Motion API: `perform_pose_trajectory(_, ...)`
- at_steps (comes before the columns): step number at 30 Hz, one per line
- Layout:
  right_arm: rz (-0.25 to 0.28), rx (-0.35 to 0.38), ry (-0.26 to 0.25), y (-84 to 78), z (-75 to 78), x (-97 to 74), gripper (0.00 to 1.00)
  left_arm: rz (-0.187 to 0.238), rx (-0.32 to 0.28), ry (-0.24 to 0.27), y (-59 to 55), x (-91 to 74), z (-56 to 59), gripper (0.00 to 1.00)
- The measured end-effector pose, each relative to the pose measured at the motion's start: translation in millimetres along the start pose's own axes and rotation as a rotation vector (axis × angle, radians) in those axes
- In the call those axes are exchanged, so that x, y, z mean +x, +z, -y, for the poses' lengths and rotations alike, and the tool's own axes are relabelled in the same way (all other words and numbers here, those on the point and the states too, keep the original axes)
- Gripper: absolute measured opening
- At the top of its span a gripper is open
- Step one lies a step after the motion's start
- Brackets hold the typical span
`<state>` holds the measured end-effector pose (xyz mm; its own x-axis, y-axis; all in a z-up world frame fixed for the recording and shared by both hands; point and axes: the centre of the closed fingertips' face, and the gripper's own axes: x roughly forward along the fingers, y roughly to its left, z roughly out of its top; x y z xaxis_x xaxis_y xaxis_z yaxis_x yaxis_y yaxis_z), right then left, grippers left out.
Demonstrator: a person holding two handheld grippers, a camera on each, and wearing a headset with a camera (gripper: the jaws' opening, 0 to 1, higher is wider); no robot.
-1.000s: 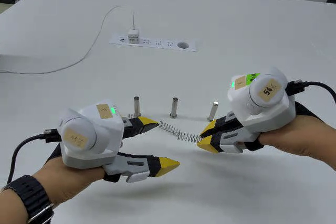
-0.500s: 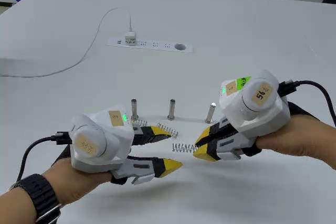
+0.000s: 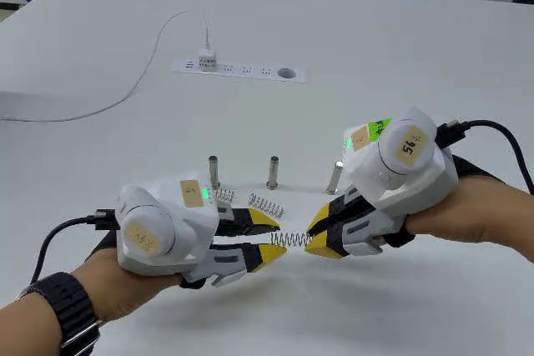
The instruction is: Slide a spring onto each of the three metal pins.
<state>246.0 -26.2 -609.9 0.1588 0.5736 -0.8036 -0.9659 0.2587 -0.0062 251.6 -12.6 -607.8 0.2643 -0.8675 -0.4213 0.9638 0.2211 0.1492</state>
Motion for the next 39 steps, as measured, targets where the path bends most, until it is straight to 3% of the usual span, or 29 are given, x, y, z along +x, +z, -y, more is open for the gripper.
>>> perform_pose_trajectory(8,0.015,0.002,0.001,5.4,-1.0,-3.6,0.11,-0.007,0.007,0.003,-2.1,0.9,-1.2,0.12)
perform_pose_trajectory(21,0.105,-0.019,-0.020,35.7,0.6,-16.4,0.11,-0.001,-0.006,0.009,-1.1,1.9,-3.9,0.11)
perform_pose_trajectory(39,0.153,-0.043,-0.030,57.2,-0.1,-15.1,0.11,0.022,-0.029,0.013,6.2,5.8,-3.6,0.11)
